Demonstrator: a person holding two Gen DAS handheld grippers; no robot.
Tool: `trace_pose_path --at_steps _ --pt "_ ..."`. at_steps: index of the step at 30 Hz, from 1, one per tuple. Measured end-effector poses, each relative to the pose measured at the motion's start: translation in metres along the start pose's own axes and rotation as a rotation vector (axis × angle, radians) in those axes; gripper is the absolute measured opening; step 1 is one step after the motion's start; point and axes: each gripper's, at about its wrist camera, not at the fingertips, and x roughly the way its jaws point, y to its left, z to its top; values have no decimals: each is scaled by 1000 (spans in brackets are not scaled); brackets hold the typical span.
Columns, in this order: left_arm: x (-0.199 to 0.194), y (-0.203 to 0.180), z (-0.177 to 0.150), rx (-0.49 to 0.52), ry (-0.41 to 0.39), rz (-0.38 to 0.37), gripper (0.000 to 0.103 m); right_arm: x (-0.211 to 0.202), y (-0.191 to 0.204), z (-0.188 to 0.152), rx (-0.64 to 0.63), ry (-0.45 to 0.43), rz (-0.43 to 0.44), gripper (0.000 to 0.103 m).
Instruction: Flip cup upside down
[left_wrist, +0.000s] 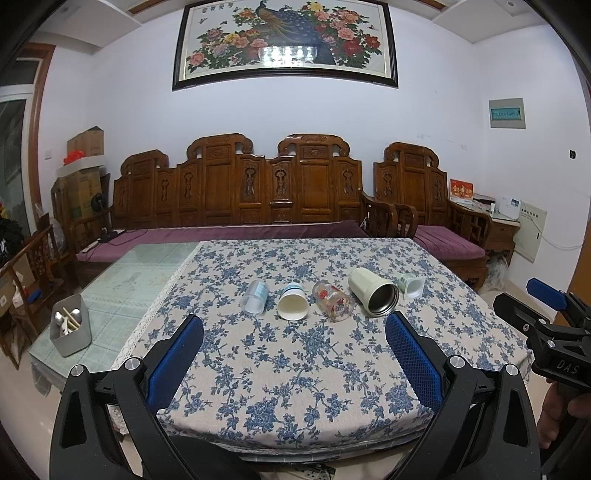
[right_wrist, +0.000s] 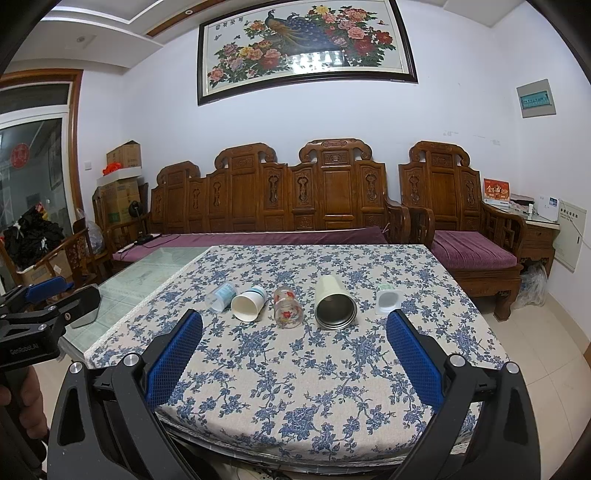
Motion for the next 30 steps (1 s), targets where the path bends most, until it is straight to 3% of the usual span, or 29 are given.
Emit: trace_pose_path --at_steps 17,30 --pt "11 3 -5 5 38 -5 95 5 3 -3 11 29 14 100" --pt "65 12 -12 38 144 -19 95 66 -7 -24 7 120 27 100"
